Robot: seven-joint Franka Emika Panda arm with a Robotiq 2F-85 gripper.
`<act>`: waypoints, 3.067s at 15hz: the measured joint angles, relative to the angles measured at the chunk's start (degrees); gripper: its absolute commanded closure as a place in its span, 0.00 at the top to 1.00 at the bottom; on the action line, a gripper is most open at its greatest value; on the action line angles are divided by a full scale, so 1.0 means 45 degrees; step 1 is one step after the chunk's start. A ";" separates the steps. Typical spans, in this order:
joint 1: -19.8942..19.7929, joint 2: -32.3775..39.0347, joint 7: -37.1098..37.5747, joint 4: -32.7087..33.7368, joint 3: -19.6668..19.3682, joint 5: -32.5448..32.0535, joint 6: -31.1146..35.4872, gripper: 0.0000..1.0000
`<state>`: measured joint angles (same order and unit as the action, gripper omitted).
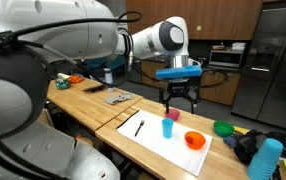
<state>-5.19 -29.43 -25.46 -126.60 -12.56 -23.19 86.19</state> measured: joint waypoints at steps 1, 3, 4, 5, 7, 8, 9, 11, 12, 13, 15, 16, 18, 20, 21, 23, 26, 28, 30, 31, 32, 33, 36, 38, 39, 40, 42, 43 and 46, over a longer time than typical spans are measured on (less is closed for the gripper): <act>-0.0165 -0.0015 -0.0288 -0.0013 -0.0203 -0.0790 0.0182 1.00; -0.0457 -0.0059 -0.0787 -0.0195 -0.0694 -0.1920 0.0875 1.00; -0.0604 -0.0070 -0.0916 -0.0351 -0.0977 -0.2327 0.1358 1.00; -0.0800 -0.0070 -0.0872 -0.0558 -0.1244 -0.2761 0.1918 1.00; -0.1269 -0.0068 -0.0412 -0.1057 -0.1722 -0.3447 0.3164 1.00; -0.1499 -0.0058 -0.0085 -0.1358 -0.1943 -0.3657 0.3830 1.00; -0.1723 -0.0047 0.0315 -0.1685 -0.2140 -0.3768 0.4450 1.00; -0.2158 0.0037 0.1457 -0.2258 -0.2351 -0.3984 0.5583 1.00; -0.2361 0.0114 0.2119 -0.2495 -0.2379 -0.4003 0.6047 1.00; -0.2507 0.0185 0.2738 -0.2694 -0.2379 -0.3985 0.6414 1.00; -0.2624 0.0343 0.3579 -0.2955 -0.2376 -0.3903 0.7032 1.00; -0.2630 0.0404 0.3738 -0.3037 -0.2368 -0.3783 0.7249 1.00; -0.2601 0.0571 0.3565 -0.3059 -0.2336 -0.3430 0.7563 1.00; -0.2464 0.0695 0.2633 -0.3045 -0.2316 -0.2956 0.7784 1.00; -0.2356 0.0764 0.1890 -0.3003 -0.2321 -0.2683 0.7872 1.00; -0.2131 0.0875 0.0398 -0.2898 -0.2332 -0.2151 0.8041 1.00; -0.1865 0.1006 -0.2014 -0.2638 -0.2437 -0.1444 0.8295 1.00; -0.1716 0.1026 -0.3625 -0.2502 -0.2517 -0.1048 0.8388 1.00; -0.1690 0.1020 -0.4524 -0.2475 -0.2491 -0.0840 0.8396 1.00; -0.1733 0.1025 -0.4498 -0.2495 -0.2447 -0.0840 0.8396 1.00; -0.1758 0.1025 -0.4494 -0.2511 -0.2432 -0.0840 0.8396 1.00; -0.1765 0.1025 -0.4493 -0.2518 -0.2430 -0.0840 0.8396 1.00; -0.1765 0.1025 -0.4504 -0.2533 -0.2410 -0.0840 0.8396 1.00; -0.1751 0.1024 -0.4669 -0.2674 -0.2263 -0.0866 0.8527 1.00; -0.1728 0.1026 -0.4850 -0.2830 -0.2173 -0.0875 0.8782 1.00; -0.1668 0.1045 -0.5065 -0.3000 -0.2086 -0.0882 0.9098 1.00; -0.1535 0.1186 -0.5645 -0.3330 -0.1953 -0.0974 0.9872 1.00; -0.1522 0.1298 -0.6117 -0.3485 -0.1955 -0.1051 1.0284 1.00; -0.1534 0.1688 -0.8068 -0.3871 -0.2183 -0.1054 1.1558 1.00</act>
<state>-12.09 -21.84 -61.76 -144.02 -22.39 -27.94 138.20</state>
